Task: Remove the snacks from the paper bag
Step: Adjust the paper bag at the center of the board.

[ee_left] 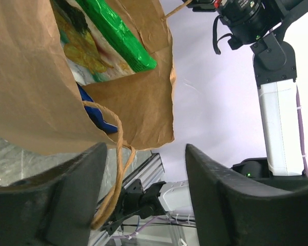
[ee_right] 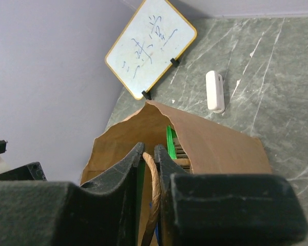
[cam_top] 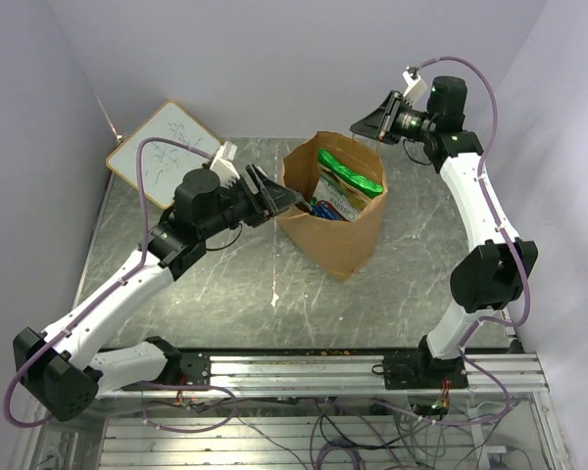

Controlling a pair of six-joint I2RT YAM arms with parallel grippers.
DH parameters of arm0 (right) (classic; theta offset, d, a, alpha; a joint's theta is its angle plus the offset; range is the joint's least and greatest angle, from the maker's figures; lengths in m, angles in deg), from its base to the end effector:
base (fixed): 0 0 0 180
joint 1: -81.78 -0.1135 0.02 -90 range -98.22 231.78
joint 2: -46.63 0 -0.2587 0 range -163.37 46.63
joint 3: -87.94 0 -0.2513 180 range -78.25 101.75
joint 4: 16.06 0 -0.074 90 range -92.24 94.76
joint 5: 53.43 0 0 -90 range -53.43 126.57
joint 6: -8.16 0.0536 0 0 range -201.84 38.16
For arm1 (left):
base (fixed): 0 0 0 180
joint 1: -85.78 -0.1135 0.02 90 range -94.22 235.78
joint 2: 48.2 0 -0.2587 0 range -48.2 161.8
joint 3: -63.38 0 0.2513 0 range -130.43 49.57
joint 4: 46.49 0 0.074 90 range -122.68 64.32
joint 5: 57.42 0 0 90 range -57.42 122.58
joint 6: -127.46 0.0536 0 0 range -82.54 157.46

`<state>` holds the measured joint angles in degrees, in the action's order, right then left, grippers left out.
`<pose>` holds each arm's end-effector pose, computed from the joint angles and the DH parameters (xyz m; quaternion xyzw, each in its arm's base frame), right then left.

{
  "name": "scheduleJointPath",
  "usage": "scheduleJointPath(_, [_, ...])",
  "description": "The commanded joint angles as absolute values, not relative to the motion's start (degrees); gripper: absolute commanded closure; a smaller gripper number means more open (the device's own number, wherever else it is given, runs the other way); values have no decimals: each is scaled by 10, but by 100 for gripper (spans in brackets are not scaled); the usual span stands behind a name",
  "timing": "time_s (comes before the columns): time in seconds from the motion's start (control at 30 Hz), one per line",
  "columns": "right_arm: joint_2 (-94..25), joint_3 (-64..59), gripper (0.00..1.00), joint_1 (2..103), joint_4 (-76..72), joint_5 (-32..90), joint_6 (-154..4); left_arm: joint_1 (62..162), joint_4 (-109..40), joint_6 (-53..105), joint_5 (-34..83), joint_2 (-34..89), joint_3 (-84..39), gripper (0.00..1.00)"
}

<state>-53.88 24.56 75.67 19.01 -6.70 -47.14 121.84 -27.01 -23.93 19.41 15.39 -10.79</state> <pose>0.4092 0.0808 0.4009 -0.0208 0.7860 0.4695 0.4015 0.2164 -0.1727 0.3718 -0.0928 0.7528 -0.5429 0.3605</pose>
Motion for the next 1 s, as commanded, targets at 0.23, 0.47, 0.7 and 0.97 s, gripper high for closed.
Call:
scheduleJointPath(0.23, [-532,268,94,747,178,-81,-477,1250,-286,-233,215,160,-123,62])
scheduleJointPath(0.47, [-518,279,100,735,188,-73,-494,1242,-213,-215,262,152,-177,93])
scheduleJointPath(0.7, [-509,296,100,693,183,-55,-495,1131,-91,-189,223,179,-287,93])
scheduleJointPath(0.97, [-517,315,100,573,147,2,-472,994,110,-108,199,227,-473,93])
